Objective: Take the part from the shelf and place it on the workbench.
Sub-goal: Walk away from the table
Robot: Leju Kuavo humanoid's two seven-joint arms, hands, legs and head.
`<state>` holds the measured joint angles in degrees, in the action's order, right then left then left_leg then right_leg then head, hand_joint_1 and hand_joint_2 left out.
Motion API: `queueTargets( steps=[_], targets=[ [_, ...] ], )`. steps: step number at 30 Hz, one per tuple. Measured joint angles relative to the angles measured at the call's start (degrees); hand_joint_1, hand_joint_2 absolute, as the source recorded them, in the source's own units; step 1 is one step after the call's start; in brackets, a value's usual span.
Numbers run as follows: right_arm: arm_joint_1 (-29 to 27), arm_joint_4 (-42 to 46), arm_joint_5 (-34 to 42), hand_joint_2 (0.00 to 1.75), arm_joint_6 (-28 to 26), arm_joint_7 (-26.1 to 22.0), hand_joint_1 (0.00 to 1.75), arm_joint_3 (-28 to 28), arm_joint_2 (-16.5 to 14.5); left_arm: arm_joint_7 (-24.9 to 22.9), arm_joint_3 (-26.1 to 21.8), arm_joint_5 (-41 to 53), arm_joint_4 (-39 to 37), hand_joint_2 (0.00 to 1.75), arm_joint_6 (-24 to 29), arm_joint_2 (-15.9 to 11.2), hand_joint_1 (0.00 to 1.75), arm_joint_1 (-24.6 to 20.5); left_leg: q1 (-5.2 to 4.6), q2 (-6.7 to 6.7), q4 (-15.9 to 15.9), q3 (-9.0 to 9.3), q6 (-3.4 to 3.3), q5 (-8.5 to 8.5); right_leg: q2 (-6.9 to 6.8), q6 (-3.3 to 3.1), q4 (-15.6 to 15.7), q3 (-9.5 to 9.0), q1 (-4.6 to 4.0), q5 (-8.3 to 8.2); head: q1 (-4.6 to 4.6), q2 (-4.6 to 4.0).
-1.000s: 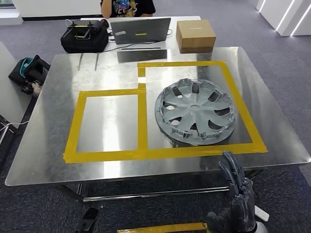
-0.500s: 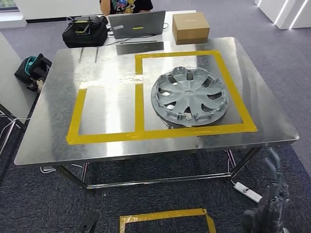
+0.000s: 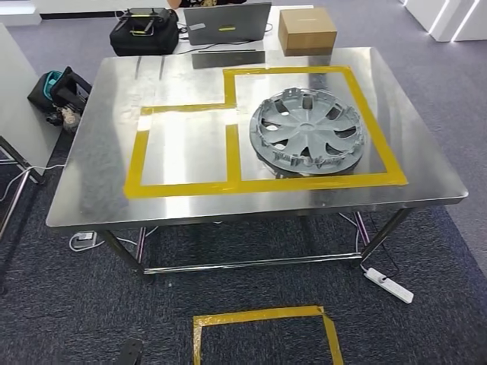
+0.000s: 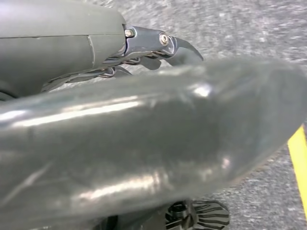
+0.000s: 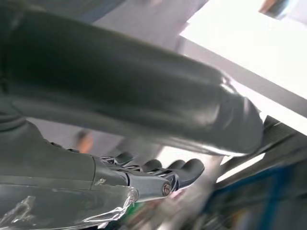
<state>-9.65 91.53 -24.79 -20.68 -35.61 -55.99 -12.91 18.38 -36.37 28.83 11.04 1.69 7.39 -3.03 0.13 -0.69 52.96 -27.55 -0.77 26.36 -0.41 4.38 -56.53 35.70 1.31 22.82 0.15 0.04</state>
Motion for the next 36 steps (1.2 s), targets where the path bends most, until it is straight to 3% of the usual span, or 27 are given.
queueTargets(
  steps=[1,3,4,5,6,7,9,10,12,14,16,18,19,20,22,23,24,26,27,29,30,32,34,35,36],
  targets=[
    [1.1,-3.5,-0.4,0.0,-0.2,-0.7,0.0,-3.2,0.0,0.0,-0.2,0.0,0.0,0.0,0.0,0.1,0.0,0.1,0.03,0.03,-0.2,-0.6,-0.5,-0.61,0.11,0.15,-2.6,1.14,0.0,2.36,0.16,0.0],
    [3.2,-8.6,-1.0,0.0,-0.3,-1.1,0.0,-8.0,0.0,0.0,-0.5,0.0,0.0,0.0,0.0,0.3,0.0,0.1,-0.16,0.25,0.0,-1.78,-0.92,-1.5,0.31,0.33,-10.8,3.74,-0.07,7.69,0.45,0.0],
    [4.1,-10.5,-1.6,0.0,-0.2,-0.5,0.0,-9.8,-0.1,0.0,-0.7,0.0,0.0,0.0,0.0,0.4,0.0,0.1,-0.24,0.41,0.2,-2.35,-0.94,-1.86,0.32,0.39,-14.3,4.47,-0.1,9.18,0.47,0.0],
    [4.7,-12.1,-2.5,0.0,-0.2,0.8,0.0,-11.3,-0.1,0.0,-0.9,0.0,0.0,0.0,0.0,0.4,0.0,0.1,-0.31,0.53,0.4,-2.87,-0.9,-2.15,0.32,0.41,-16.0,4.26,-0.09,9.49,0.47,0.0],
    [5.4,-14.0,-4.2,0.0,-0.6,3.0,0.0,-12.7,-0.1,0.0,-1.1,0.0,0.0,0.0,0.0,0.5,0.0,0.1,-0.32,0.61,0.6,-3.36,-0.78,-2.42,0.31,0.42,-15.3,2.83,-0.08,8.67,0.46,0.0],
    [6.1,-16.7,-6.6,0.0,-1.5,5.8,0.0,-14.0,0.2,0.0,-1.3,0.1,0.0,0.0,-0.1,0.5,0.0,0.1,-0.28,0.64,0.7,-3.79,-0.57,-2.69,0.3,0.42,-12.1,0.23,-0.05,7.2,0.47,0.0],
    [7.9,-25.5,-12.1,0.0,-4.7,12.3,0.0,-16.4,1.3,0.0,-1.6,0.4,0.0,0.0,-0.2,0.6,0.0,-0.1,-0.26,0.65,1.2,-4.54,0.03,-3.21,0.34,0.32,-3.2,-5.96,-0.03,5.46,0.51,0.0],
    [8.6,-31.1,-14.4,0.0,-6.5,15.4,0.0,-17.4,2.1,0.0,-1.7,0.5,0.0,0.0,-0.2,0.7,0.0,-0.2,-0.31,0.62,1.4,-4.79,0.36,-3.51,0.4,0.1,-0.2,-7.9,-0.05,5.29,0.53,0.0],
    [9.6,-42.1,-17.7,0.0,-9.5,21.2,0.0,-19.0,3.3,-0.2,-1.8,0.8,0.0,0.0,-0.1,0.7,0.0,-0.4,-0.46,0.53,1.7,-5.21,0.95,-4.18,0.58,-0.56,1.3,-8.7,-0.23,5.4,0.56,0.0],
    [10.1,-50.9,-19.5,0.0,-10.9,25.8,0.0,-20.0,3.8,-0.5,-1.9,1.0,0.0,0.0,0.0,0.7,0.0,-0.4,-0.38,0.53,2.0,-5.84,1.55,-4.05,0.62,-1.48,0.7,-7.42,-0.16,4.82,0.54,0.0],
    [10.6,-57.5,-20.2,0.0,-11.2,28.2,0.0,-20.5,4.1,-0.6,-2.0,1.2,0.0,0.0,0.0,0.6,0.0,-0.4,-0.31,0.55,5.2,-7.42,2.19,-0.2,0.6,-2.58,0.5,-5.83,-0.06,3.69,0.36,0.0],
    [10.9,-62.3,-20.4,0.0,-11.1,29.3,0.0,-20.8,4.3,-0.7,-2.1,1.3,0.0,0.0,0.0,0.7,0.0,-0.5,-0.29,0.57,12.6,-9.53,2.59,5.79,0.55,-3.15,0.4,-4.17,-0.17,2.35,0.21,0.0],
    [11.1,-64.1,-20.5,0.0,-10.8,29.9,0.0,-21.0,4.4,-0.8,-2.1,1.5,0.0,0.0,0.0,0.6,0.0,-0.6,-0.29,0.57,16.2,-10.18,2.61,7.51,0.51,-3.25,0.4,-3.29,-0.29,1.7,0.19,0.0],
    [11.3,-65.7,-20.5,0.0,-10.2,30.3,0.0,-21.2,4.5,-0.8,-2.1,1.7,0.0,0.0,0.1,0.7,0.0,-0.7,-0.32,0.57,18.5,-10.17,2.5,7.83,0.49,-3.31,0.4,-2.4,-0.46,1.1,0.2,0.0],
    [11.7,-68.0,-20.2,0.0,-8.8,29.9,0.0,-21.5,4.5,-0.9,-2.1,2.3,0.0,0.0,0.1,0.7,0.0,-0.8,-0.54,0.54,17.6,-7.77,1.8,4.71,0.58,-3.44,0.3,-0.7,-0.9,-0.09,0.19,0.0],
    [11.8,-68.9,-19.7,0.0,-8.0,28.8,0.0,-21.6,4.5,-0.8,-2.1,2.6,0.0,0.0,0.2,0.6,0.0,-1.0,-0.8,0.27,14.7,-5.37,1.08,2.9,0.79,-3.49,0.3,0.05,-1.03,-0.71,0.2,0.0],
    [12.1,-69.6,-18.9,0.0,-7.1,27.3,0.0,-21.8,4.4,-0.7,-2.1,2.8,0.0,0.0,0.3,0.6,0.0,-1.1,-1.24,-0.33,10.5,-2.05,0.23,2.16,1.02,-3.42,0.3,0.67,-1.19,-1.35,0.23,0.0],
    [12.7,-70.8,-17.3,0.0,-5.1,24.0,0.0,-22.4,4.6,-0.3,-2.1,3.1,0.1,0.0,0.5,0.5,0.0,-1.4,-1.92,-1.38,2.0,3.81,-0.86,3.25,1.51,-3.14,0.3,1.48,-1.35,-2.73,0.16,0.0],
    [13.0,-71.2,-16.8,0.0,-4.2,22.7,0.0,-22.6,4.8,-0.2,-2.1,3.3,0.1,0.0,0.6,0.4,0.0,-1.6,-2.15,-1.53,-0.5,5.37,-0.99,4.01,1.7,-2.91,0.4,1.71,-1.41,-3.41,0.06,0.0],
    [13.2,-71.9,-16.5,0.0,-2.9,21.1,0.0,-22.9,5.2,-0.4,-2.1,3.9,0.1,0.0,0.8,0.5,0.0,-1.7,-2.08,-0.78,-1.3,5.2,-1.09,3.62,2.12,-2.44,0.6,2.22,-1.4,-4.36,-0.09,0.0],
    [13.2,-72.2,-16.6,0.0,-2.6,20.9,0.0,-23.0,5.6,-0.9,-2.1,4.4,0.1,0.0,1.1,0.6,0.0,-1.7,-1.94,-0.35,-1.4,4.84,-1.39,3.13,2.12,-2.14,-0.2,2.79,-1.36,-3.66,-0.09,0.0],
    [13.3,-72.9,-17.1,0.0,-2.0,20.7,0.0,-23.0,6.1,-2.3,-2.0,5.4,0.1,0.0,2.0,0.7,0.0,-1.6,-1.65,0.66,-1.4,3.97,-1.83,2.1,1.61,-1.5,-5.7,5.05,-1.22,0.35,0.17,0.0],
    [13.6,-73.6,-17.3,0.0,-1.6,20.6,0.0,-23.0,6.4,-3.3,-2.0,5.9,0.1,0.0,3.8,0.7,0.0,-1.5,-1.6,1.71,-1.2,2.88,-1.91,1.35,1.01,-0.87,-14.0,7.45,-1.06,5.0,0.42,0.0],
    [13.7,-73.9,-17.4,0.0,-1.5,20.6,0.0,-23.0,6.5,-3.7,-2.0,6.0,0.1,0.0,4.7,0.7,0.0,-1.5,-1.59,2.24,-1.0,2.33,-1.82,1.05,0.83,-0.63,-16.4,7.69,-0.93,6.15,0.44,0.0],
    [13.7,-74.2,-17.3,0.0,-1.4,20.6,0.0,-23.0,6.5,-3.9,-2.0,6.2,0.1,0.0,5.6,0.7,0.0,-1.5,-1.54,2.79,-0.8,1.85,-1.69,0.83,0.64,-0.42,-16.4,6.6,-0.76,6.28,0.43,0.0]
  ],
)
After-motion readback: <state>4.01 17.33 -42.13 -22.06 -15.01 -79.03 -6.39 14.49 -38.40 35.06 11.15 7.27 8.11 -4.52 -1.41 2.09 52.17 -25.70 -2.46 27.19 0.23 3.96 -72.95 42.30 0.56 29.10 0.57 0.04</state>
